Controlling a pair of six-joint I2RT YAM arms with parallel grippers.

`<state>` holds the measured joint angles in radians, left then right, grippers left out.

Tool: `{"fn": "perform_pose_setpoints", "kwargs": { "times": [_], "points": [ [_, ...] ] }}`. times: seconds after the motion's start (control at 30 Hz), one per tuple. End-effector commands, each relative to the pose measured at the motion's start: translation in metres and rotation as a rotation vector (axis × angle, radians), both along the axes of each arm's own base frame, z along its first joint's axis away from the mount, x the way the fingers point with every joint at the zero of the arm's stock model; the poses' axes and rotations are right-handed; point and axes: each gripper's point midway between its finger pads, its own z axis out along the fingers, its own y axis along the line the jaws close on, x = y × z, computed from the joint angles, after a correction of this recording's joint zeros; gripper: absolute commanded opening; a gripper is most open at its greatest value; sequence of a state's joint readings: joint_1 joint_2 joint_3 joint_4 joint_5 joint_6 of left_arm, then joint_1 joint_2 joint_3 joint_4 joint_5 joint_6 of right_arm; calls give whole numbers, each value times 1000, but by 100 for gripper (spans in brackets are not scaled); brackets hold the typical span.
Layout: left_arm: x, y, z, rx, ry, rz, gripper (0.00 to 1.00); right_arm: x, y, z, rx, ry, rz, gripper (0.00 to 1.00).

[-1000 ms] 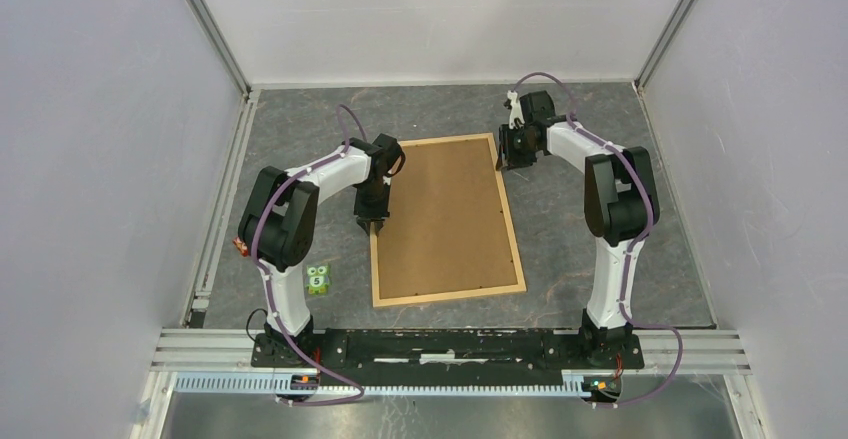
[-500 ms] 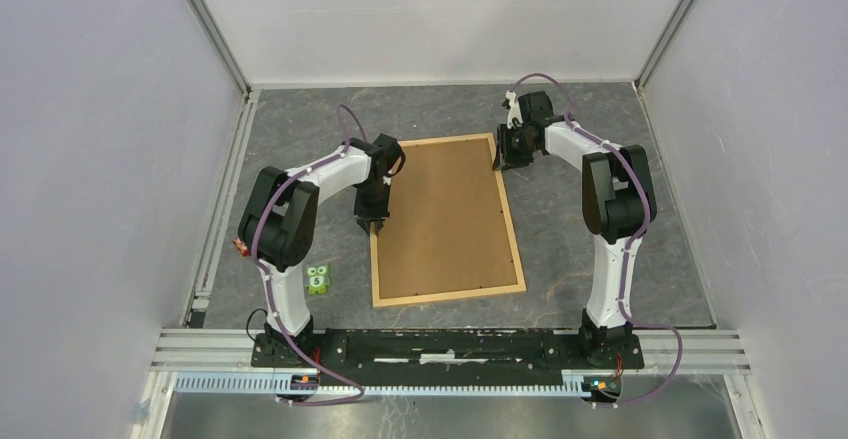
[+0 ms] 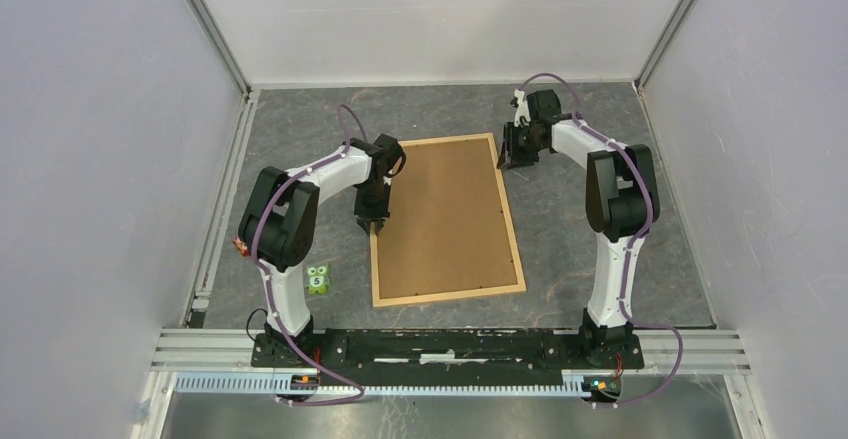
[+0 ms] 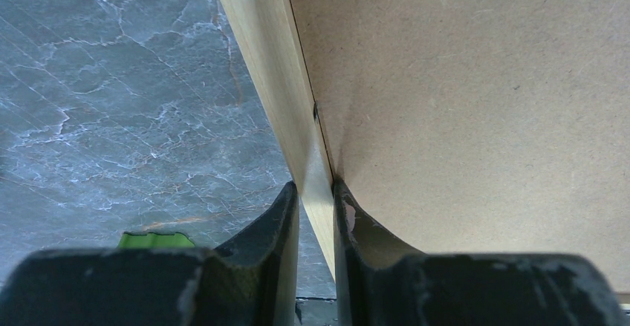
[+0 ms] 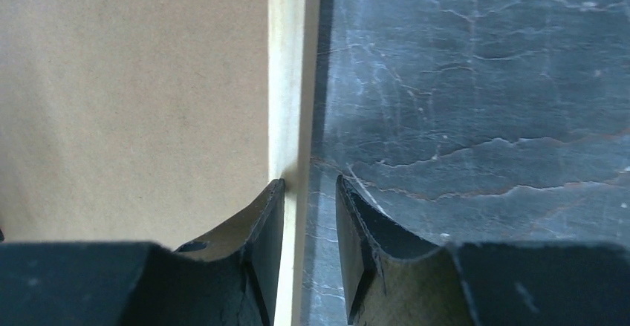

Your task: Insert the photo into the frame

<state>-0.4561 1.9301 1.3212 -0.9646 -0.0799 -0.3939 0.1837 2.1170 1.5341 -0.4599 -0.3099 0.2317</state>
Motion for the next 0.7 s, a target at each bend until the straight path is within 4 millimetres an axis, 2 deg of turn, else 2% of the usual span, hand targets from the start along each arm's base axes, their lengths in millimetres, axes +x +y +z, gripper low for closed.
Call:
{"fn": "perform_pose_setpoints", "kwargs": {
  "times": [0.0, 0.3, 0.57, 0.67],
  "points": [
    [11, 29, -20, 141, -34, -91, 2, 3, -6, 0, 6, 3, -11, 36],
    [11, 28, -20, 137, -32, -92, 2, -4, 3, -9, -15, 27, 32, 38],
    [11, 25, -20, 132, -33, -98, 2, -6, 0, -13, -84, 41, 35, 40],
    [10, 25, -21, 131, -30, -100, 2, -6, -6, -18, -130, 51, 19, 38]
  ]
}}
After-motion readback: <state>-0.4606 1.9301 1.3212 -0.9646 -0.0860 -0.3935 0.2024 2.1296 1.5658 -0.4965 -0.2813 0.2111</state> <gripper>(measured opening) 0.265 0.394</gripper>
